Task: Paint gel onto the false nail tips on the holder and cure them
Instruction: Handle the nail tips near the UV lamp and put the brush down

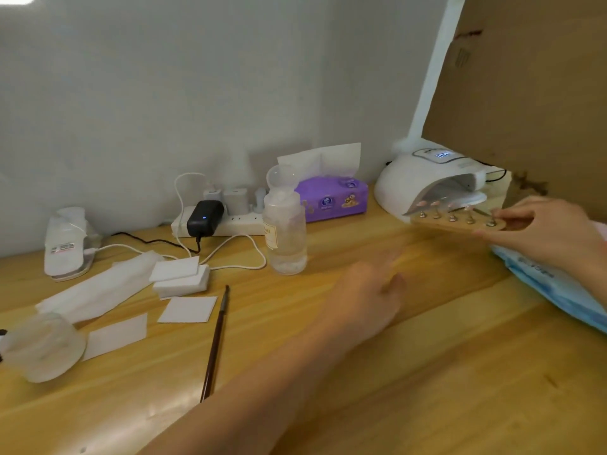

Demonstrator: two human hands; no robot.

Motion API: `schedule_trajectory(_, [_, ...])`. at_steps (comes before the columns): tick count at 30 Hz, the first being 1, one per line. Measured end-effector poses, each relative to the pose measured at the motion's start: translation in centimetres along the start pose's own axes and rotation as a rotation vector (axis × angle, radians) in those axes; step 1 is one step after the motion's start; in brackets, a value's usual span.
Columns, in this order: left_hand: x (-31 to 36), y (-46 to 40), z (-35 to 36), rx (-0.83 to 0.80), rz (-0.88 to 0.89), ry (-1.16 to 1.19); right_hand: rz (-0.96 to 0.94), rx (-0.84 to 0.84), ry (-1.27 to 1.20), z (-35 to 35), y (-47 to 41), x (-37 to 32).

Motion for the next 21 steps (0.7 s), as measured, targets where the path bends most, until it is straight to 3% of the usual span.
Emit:
schedule_trajectory(3, [-1.1, 0.2, 0.4, 0.049, -0.024, -0.014, 0.057, -0.004, 0.066, 0.1, -1.2, 1.3])
schedule_trajectory(14, [-1.9, 0.1, -0.7, 0.181, -0.053, 0.155, 0.215, -0.004, -0.096, 2.7, -5.1, 1.9])
schedule_trajectory(21, [-2.7, 0.0, -0.6, 0.194, -0.100, 0.226, 0.277, -0.125, -0.080, 5.2, -7.0, 1.9])
Point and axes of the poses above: each hand's wrist, its own y-axis away from the middle knuckle, its own z-axis out of the palm, x = y × z, the point moved 9 cm from there along -y, towards the middle knuckle, and after that the axes turned 1 degree about -z, right-handed, at the moved point
